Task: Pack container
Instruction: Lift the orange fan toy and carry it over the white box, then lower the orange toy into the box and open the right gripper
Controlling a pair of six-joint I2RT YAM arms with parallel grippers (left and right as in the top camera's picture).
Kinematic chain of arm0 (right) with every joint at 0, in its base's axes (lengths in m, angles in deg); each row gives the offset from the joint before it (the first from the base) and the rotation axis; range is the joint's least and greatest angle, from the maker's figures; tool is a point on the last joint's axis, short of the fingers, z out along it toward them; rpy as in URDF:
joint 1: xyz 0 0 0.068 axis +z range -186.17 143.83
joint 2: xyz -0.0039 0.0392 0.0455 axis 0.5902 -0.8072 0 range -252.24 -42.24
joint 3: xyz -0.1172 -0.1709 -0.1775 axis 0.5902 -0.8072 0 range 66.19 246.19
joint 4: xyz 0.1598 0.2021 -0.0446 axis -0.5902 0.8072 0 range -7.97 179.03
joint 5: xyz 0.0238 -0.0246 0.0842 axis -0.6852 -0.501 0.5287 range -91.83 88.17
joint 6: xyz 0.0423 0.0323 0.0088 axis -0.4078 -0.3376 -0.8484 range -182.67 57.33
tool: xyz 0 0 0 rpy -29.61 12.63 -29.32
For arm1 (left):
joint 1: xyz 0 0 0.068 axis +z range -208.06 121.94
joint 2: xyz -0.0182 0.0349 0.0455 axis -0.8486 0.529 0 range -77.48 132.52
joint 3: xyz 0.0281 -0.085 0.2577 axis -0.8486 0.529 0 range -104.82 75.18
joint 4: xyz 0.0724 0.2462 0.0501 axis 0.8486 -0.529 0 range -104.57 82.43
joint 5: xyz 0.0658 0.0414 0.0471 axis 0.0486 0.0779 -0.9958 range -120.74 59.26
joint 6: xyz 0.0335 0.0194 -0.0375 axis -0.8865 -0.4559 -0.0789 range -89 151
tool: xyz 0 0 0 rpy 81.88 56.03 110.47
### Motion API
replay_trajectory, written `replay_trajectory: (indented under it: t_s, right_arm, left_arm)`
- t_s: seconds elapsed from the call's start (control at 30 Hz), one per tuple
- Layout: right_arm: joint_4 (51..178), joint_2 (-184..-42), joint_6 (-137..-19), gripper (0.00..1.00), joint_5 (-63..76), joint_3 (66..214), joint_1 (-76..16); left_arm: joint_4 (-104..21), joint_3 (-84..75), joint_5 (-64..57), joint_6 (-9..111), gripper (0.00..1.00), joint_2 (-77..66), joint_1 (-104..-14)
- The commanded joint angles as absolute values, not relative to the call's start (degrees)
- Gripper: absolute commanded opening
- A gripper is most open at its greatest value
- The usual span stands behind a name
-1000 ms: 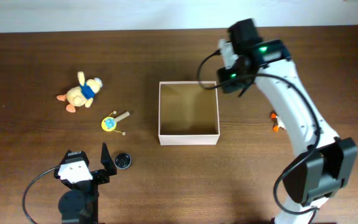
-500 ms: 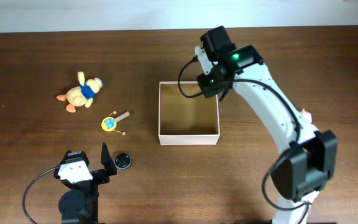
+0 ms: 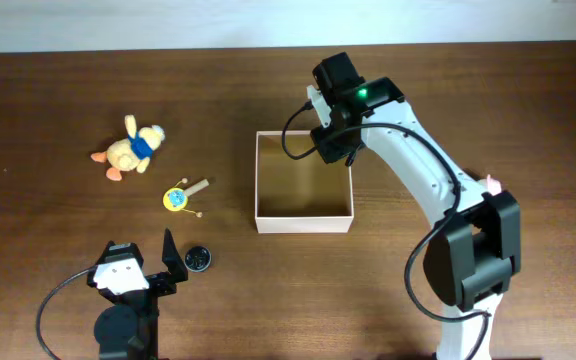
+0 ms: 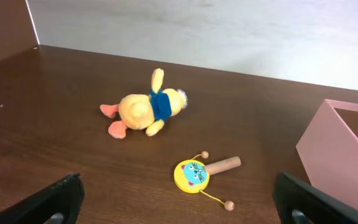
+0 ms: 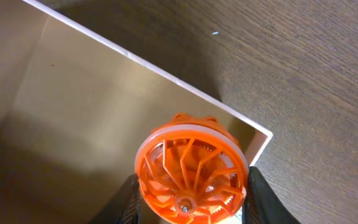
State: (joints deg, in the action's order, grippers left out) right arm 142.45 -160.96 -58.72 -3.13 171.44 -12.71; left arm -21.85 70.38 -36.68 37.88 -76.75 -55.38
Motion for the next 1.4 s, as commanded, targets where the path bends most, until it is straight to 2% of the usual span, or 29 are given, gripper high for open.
replay_trajectory:
  t_s: [0.0,0.7,0.73,0.8,0.87,0.97,1.03,1.37]
  right_arm:
    - [141.62,-162.09,-58.53,0.22,-3.59,170.57,-12.08]
    - [139.39,-165.26,-58.37,0.22,-1.64,170.22,-11.77]
    - [139.39,-165.26,-58.37,0.25,-1.64,170.22,-11.77]
    - [139.39,-165.26,-58.37,0.4,-1.64,170.22,-11.77]
    - [139.37,-165.26,-58.37,0.51,-1.64,170.22,-11.77]
    - [139.35,-165.26,-58.37,0.6,-1.64,170.22,-11.77]
    - [139.37,-165.26,-58.37,0.63,-1.64,170.22,-11.77]
    - [139.63,-165.15,-58.37,0.64,2.45,170.39,-11.6]
  left_arm:
    - [-21.7,70.75,-35.93,36.96,0.99,-77.19,-55.16]
    - [-21.7,70.75,-35.93,36.96,0.99,-77.19,-55.16]
    - [-21.7,70.75,-35.93,36.96,0.99,-77.19,-55.16]
    - [-21.7,70.75,-35.93,36.96,0.99,-77.19,-55.16]
    - [-21.7,70.75,-35.93,36.96,0.99,-77.19,-55.16]
    - [-21.7,70.75,-35.93,36.96,0.99,-77.19,-55.16]
    - [-21.7,70.75,-35.93,36.96,0.99,-77.19,-55.16]
    - [-21.7,70.75,-35.93,36.96,0.99,-77.19,-55.16]
